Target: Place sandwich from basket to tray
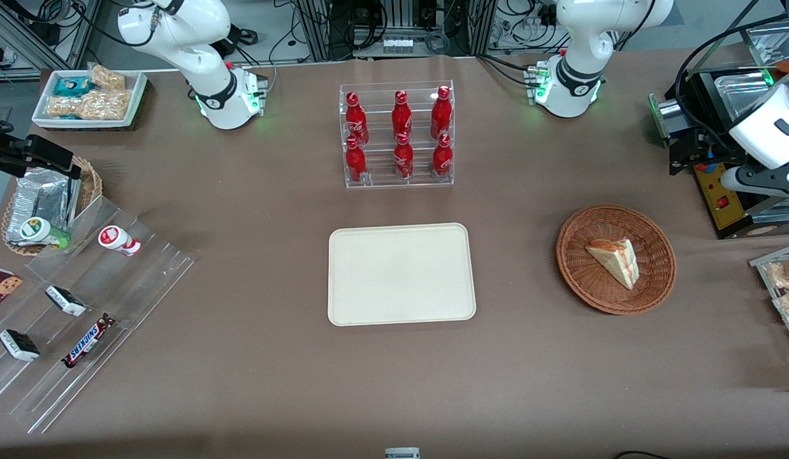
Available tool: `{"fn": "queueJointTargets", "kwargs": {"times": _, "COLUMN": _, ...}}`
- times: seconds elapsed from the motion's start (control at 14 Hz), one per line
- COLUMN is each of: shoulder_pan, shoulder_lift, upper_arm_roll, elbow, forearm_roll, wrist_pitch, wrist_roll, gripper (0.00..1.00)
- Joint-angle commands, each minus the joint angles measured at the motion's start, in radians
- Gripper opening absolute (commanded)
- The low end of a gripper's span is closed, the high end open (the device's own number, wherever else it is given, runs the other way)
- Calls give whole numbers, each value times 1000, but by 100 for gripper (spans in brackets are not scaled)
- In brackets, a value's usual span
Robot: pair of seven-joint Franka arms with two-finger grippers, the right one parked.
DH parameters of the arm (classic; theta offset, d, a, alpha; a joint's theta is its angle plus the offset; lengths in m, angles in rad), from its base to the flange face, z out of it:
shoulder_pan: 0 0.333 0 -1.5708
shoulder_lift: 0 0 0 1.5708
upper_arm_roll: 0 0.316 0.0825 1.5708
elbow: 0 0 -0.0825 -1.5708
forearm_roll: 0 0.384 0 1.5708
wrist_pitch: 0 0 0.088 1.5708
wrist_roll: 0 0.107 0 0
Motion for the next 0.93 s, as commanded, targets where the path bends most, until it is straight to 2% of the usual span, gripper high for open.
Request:
{"fn": "queueJointTargets", "kwargs": {"times": 0.0, "shoulder_pan": 0, "shoulder_lift": -6, "upper_arm_roll": 0, "elbow": 5, "forearm_roll": -3, "wrist_pitch": -13, "wrist_roll": -2, "gripper": 100}}
{"fn": "queueJointTargets", "kwargs": {"times": 0.43, "shoulder_pan": -7, "shoulder_lift": 1, "upper_arm_roll": -6, "elbow": 2, "forearm_roll": -3, "wrist_pitch": -16, "wrist_roll": -7, "gripper": 100}}
{"fn": "queueJointTargets", "kwargs": {"times": 0.64, "shoulder_pan": -13, "shoulder_lift": 21, "upper_arm_roll": -10, "elbow": -4, "forearm_roll": -39, "wrist_pitch": -21, "wrist_roll": -5, "gripper": 100}}
{"fn": "queueJointTargets", "kwargs": {"times": 0.86, "shoulder_pan": -17, "shoulder_lift": 78, "upper_arm_roll": -82, "elbow": -1, "forearm_roll": -37, "wrist_pitch": -5, "wrist_roll": -16, "gripper": 100}}
